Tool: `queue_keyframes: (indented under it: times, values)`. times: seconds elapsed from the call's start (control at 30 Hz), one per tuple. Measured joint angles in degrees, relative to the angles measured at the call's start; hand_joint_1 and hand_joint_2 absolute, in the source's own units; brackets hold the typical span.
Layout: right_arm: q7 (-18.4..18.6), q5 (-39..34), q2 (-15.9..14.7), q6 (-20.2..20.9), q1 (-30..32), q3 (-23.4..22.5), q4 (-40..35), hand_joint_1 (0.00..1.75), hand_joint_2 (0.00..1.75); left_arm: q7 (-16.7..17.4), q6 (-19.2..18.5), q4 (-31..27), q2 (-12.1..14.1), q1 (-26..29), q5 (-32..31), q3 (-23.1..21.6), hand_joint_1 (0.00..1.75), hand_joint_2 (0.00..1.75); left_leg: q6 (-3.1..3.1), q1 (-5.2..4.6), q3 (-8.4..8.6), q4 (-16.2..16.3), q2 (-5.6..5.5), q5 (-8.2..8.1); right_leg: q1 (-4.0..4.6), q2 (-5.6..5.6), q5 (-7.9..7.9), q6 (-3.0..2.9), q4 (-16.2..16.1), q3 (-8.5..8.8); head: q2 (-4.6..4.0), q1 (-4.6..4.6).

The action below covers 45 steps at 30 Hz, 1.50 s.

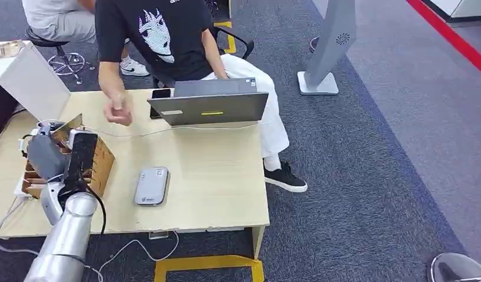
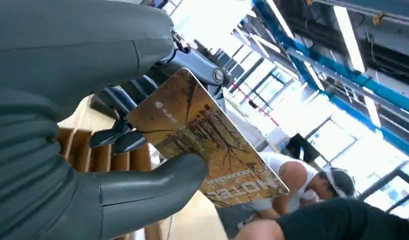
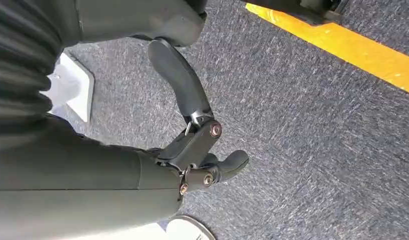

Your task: Pass the card to the sensor for recognition and then transmit it.

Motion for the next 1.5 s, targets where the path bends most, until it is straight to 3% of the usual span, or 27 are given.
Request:
queue_keyframes:
  times: [0.53,0.57,0.6,1.0,1.07,1.33,1.5]
  values:
    - [0.3,0.7,0.0,0.2,0.0,0.0,0.0,0.0,1.75,-1.4,0.1,-1.4,1.2,-0.6,-4.9,5.2,1.75,1.75,0.0,-0.01,-0.03,0.0,0.02,0.0,-0.01,0.02,0.01,0.0,0.0,-0.02,0.0,0.0]
    - [0.3,0.9,0.0,0.2,0.0,0.0,0.0,0.0,1.75,-1.6,0.1,-1.4,1.2,-0.5,-5.0,5.5,0.73,1.75,0.0,-0.01,-0.03,0.0,0.02,0.0,-0.01,0.02,0.01,0.0,0.0,-0.03,0.0,-0.02]
    - [0.5,1.0,0.0,0.2,0.0,0.0,0.0,0.0,1.75,-1.9,0.1,-1.4,1.0,-0.4,-5.3,5.7,0.24,1.75,0.0,-0.01,-0.03,0.0,0.02,0.0,0.0,0.02,0.01,0.0,0.0,-0.03,0.0,0.02]
    - [0.5,1.0,0.0,0.2,0.0,0.0,0.0,0.0,1.75,-4.0,0.1,-2.2,-0.8,0.0,-6.9,9.5,0.19,1.75,0.0,-0.01,-0.05,0.0,0.02,0.0,-0.01,0.02,0.02,0.0,0.0,-0.03,0.0,0.0]
    - [0.5,1.0,0.0,0.2,0.0,0.0,0.0,0.0,1.75,-4.1,0.1,-2.2,-0.9,0.1,-6.9,9.7,0.0,1.75,0.0,-0.01,-0.05,0.0,0.02,0.0,-0.01,0.01,0.02,0.0,0.0,-0.03,0.0,0.0]
    - [0.7,0.8,0.0,0.0,0.0,0.0,0.0,0.0,1.75,-3.9,0.0,-2.2,-1.2,0.3,-6.0,9.9,0.0,1.75,0.0,-0.01,-0.05,0.0,0.02,0.0,-0.01,0.02,0.02,0.0,0.0,-0.05,0.0,0.0]
    - [0.6,0.7,0.0,-0.2,0.0,0.0,0.0,0.0,1.75,-1.9,-3.2,-4.5,-1.1,1.6,-4.1,9.2,0.0,1.75,0.0,-0.01,-0.05,0.0,0.03,0.0,-0.01,0.04,0.02,0.0,0.0,-0.08,0.0,-0.02]
